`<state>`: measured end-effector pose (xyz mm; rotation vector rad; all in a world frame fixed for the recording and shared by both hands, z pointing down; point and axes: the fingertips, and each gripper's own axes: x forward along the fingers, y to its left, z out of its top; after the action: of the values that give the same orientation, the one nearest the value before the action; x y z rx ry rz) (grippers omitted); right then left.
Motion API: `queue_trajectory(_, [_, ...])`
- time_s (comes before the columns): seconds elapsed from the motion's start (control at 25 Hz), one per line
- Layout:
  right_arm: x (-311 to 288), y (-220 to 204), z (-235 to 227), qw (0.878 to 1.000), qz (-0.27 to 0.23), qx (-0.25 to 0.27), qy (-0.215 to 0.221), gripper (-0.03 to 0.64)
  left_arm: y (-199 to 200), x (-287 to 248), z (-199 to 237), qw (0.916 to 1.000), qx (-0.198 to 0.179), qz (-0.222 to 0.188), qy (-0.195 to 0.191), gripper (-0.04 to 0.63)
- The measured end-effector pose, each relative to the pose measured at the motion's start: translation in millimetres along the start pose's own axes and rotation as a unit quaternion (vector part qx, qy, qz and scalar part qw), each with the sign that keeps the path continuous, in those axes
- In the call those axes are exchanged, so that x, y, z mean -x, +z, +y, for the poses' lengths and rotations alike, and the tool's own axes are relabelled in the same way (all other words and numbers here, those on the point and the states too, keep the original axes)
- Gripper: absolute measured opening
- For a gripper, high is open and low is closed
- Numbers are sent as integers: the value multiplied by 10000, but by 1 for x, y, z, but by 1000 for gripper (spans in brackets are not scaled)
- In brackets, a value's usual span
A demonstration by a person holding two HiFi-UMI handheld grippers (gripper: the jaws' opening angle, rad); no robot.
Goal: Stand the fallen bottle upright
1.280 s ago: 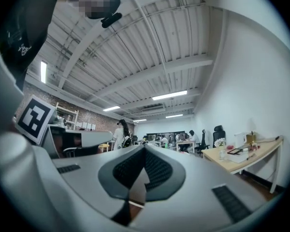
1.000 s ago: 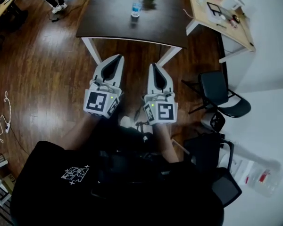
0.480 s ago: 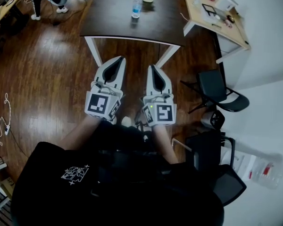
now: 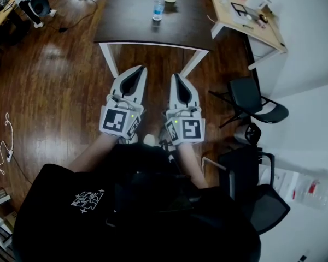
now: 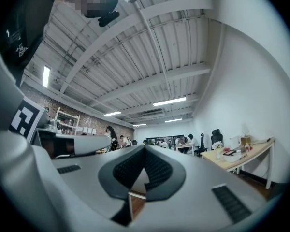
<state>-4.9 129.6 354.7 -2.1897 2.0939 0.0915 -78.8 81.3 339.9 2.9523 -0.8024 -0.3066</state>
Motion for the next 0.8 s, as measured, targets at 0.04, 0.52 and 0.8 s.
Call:
queue_trajectory(0.04, [0, 0, 2, 10000, 3, -5, -1, 12, 0, 1, 2, 10000, 9, 1, 7, -2])
queue_trajectory(0.52, [1, 5, 4, 10000, -27, 17, -43, 12, 1, 1, 3, 10000, 34, -4, -58, -2])
queue_trajectory(0.8, [-2, 4, -1, 10000, -36, 41, -66, 12, 1, -4, 3, 10000, 38, -41, -79, -2])
